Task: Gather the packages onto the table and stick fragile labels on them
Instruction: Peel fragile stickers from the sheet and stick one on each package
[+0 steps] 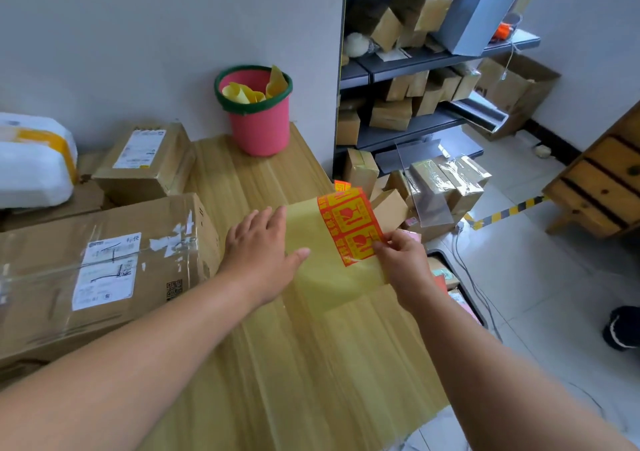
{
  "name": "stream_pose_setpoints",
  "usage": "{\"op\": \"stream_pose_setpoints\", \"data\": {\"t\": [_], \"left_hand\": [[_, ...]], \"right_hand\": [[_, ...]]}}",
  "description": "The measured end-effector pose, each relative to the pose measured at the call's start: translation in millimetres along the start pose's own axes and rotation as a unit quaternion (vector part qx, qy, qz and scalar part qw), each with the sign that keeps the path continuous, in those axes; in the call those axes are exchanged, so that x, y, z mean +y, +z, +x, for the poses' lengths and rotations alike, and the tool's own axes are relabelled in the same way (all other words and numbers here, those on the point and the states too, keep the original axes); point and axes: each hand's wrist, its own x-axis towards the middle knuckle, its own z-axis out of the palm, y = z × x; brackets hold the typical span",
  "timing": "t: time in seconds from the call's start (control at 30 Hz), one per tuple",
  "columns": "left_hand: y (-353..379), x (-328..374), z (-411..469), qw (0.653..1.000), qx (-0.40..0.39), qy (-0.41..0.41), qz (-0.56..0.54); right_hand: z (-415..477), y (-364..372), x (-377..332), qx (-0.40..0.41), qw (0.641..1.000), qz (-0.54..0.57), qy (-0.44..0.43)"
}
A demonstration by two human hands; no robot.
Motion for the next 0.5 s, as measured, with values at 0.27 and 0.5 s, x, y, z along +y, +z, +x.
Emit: {"op": "stream_pose_setpoints", "data": {"t": [0.27,0.5], "left_hand": [[-70.0,-30.2,11.0,0.992,0.084,-0.052,-0.08],[-127.2,-68.0,-5.3,0.943,0.005,-0.142,-0.3]], "right_hand": [[-28.3,9.5,-72.0,-0.116,0.992,0.001,-0.059],[-57.6,24.5,-121.7,-0.185,0.976,-0.057,-0.101]]}}
